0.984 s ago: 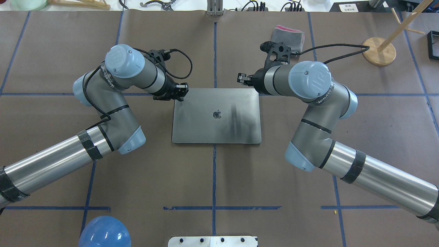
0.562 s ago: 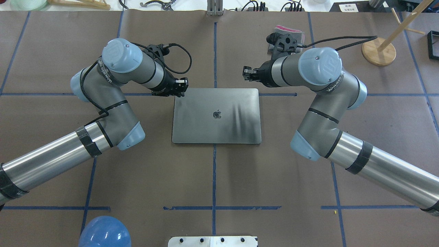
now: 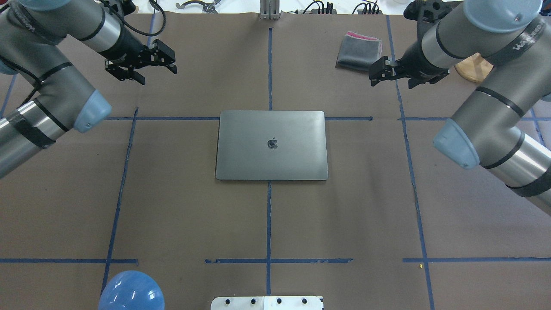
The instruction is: Close laptop
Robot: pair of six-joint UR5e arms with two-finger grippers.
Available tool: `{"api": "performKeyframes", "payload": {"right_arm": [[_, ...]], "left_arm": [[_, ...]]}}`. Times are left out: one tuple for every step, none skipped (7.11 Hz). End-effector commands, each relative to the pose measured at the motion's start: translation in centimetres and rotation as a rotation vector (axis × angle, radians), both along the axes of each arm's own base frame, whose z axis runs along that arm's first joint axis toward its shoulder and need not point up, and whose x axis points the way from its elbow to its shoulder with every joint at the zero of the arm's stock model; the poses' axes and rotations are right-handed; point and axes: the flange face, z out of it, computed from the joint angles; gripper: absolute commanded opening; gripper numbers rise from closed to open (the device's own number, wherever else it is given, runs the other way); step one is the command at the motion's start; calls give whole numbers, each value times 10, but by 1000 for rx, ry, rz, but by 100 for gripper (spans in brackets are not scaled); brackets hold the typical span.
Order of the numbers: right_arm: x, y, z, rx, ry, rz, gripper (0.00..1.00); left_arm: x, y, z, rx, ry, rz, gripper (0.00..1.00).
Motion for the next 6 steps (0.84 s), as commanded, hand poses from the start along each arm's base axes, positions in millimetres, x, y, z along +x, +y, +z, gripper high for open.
{"api": "performKeyframes", "payload": {"right_arm": [[86, 23, 71, 21, 110, -123, 100], [135, 26, 107, 21, 105, -164, 100], [180, 39, 153, 24, 101, -227, 100], [234, 48, 195, -13, 21, -235, 100], [260, 52, 236, -63, -28, -233, 100], [265, 51, 252, -99, -13, -216, 100]], "left_arm": [[-90, 24, 18, 76, -130, 51, 99], [-140, 40, 41, 90, -192, 74, 99], [-180, 53, 78, 112, -245, 119, 99], [-207, 73, 132, 111, -283, 182, 99], [-256, 88, 170, 113, -305, 181, 100], [-286, 112, 220, 105, -326, 219, 100]]}}
